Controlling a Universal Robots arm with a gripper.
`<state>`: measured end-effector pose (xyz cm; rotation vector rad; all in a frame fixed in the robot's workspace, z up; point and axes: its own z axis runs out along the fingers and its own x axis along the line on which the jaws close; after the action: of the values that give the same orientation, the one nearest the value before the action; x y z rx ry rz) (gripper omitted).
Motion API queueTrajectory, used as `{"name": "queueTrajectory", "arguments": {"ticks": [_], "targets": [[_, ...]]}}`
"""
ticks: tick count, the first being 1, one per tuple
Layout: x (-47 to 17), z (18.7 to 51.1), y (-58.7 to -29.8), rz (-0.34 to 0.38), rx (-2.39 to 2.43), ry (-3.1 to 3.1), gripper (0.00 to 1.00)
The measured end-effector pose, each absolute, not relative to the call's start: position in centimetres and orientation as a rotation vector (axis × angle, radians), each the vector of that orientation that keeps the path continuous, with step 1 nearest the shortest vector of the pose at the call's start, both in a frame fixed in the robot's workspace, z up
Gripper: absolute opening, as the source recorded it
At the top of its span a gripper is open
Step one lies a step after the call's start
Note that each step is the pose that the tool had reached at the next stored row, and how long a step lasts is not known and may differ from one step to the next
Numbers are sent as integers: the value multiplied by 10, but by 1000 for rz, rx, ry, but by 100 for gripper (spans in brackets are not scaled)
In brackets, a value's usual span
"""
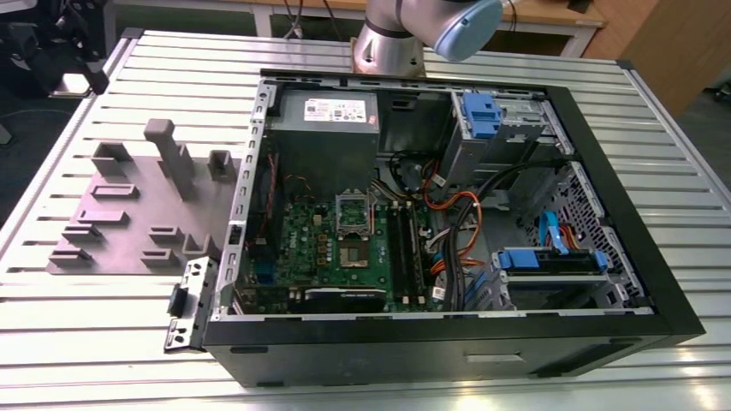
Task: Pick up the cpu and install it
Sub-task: 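Pick up the cpu and move it towards the insertion slot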
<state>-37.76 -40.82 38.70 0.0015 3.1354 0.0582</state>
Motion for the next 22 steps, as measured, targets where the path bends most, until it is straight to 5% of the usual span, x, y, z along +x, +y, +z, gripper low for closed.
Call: {"name": "queueTrajectory", "arguments": {"ticks": [22], "targets": [[-367, 387, -408, 58, 1, 3135, 47]]}}
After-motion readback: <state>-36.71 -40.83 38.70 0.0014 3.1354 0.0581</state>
